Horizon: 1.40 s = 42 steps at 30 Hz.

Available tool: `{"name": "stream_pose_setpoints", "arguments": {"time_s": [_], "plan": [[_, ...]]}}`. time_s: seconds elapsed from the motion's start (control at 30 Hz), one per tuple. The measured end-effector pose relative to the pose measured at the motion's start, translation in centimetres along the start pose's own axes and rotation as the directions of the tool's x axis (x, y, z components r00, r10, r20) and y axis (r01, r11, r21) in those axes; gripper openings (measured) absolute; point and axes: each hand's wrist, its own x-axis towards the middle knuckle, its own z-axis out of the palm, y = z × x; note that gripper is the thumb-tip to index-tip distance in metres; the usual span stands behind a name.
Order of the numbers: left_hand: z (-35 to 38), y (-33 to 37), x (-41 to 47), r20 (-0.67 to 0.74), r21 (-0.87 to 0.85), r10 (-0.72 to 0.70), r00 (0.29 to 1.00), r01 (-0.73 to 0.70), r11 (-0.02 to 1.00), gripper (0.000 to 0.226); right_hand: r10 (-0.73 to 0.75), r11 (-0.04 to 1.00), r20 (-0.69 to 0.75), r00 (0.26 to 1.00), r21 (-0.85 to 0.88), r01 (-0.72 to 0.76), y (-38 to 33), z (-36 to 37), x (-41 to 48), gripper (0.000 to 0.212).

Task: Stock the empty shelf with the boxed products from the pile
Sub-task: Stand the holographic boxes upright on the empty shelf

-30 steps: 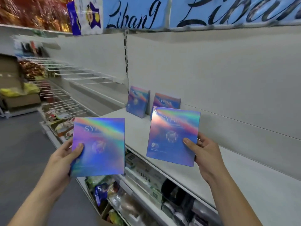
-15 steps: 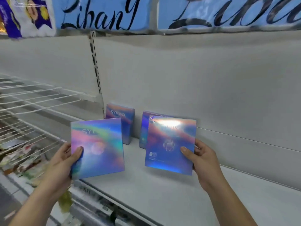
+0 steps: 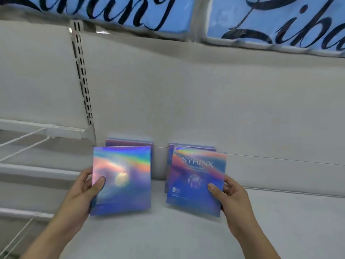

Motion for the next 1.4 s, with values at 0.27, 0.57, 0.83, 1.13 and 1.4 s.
{"name": "stream_pose_setpoints", "arguments": {"time_s": [0.27, 0.57, 0.83, 1.13, 1.4], "plan": [[-1.3, -0.4, 1.7, 0.038, -0.018, 0.012, 0.999, -0.011, 1.000, 0.049, 0.008, 0.999, -0.015, 1.000, -0.041, -0.009, 0.8, 1.3, 0.4, 0.029], [-1.3, -1.3, 2.4, 0.009, 0.050, 0.039, 0.999, -0.040, 0.998, 0.030, -0.061, 0.983, -0.150, 0.987, -0.179, 0.033, 1.7, 1.2, 0.8, 0.023], [-0.9, -1.7, 2.9, 0.009, 0.027, 0.053, 0.999, -0.054, 0.998, 0.036, -0.041, 0.982, -0.128, 0.991, -0.186, 0.016, 1.8, 0.8, 1.4, 0.023], [-0.3, -2.2, 3.8, -0.020, 0.049, 0.063, 0.998, -0.062, 0.997, 0.039, -0.072, 0.978, -0.125, 0.989, -0.206, 0.045, 1.9, 0.9, 1.8, 0.030], [-0.1, -0.3, 3.7, -0.140, 0.311, 0.189, 0.972, -0.138, 0.940, 0.033, -0.113, 0.965, -0.149, 0.982, -0.251, 0.073, 2.2, 0.7, 1.8, 0.038]]}}
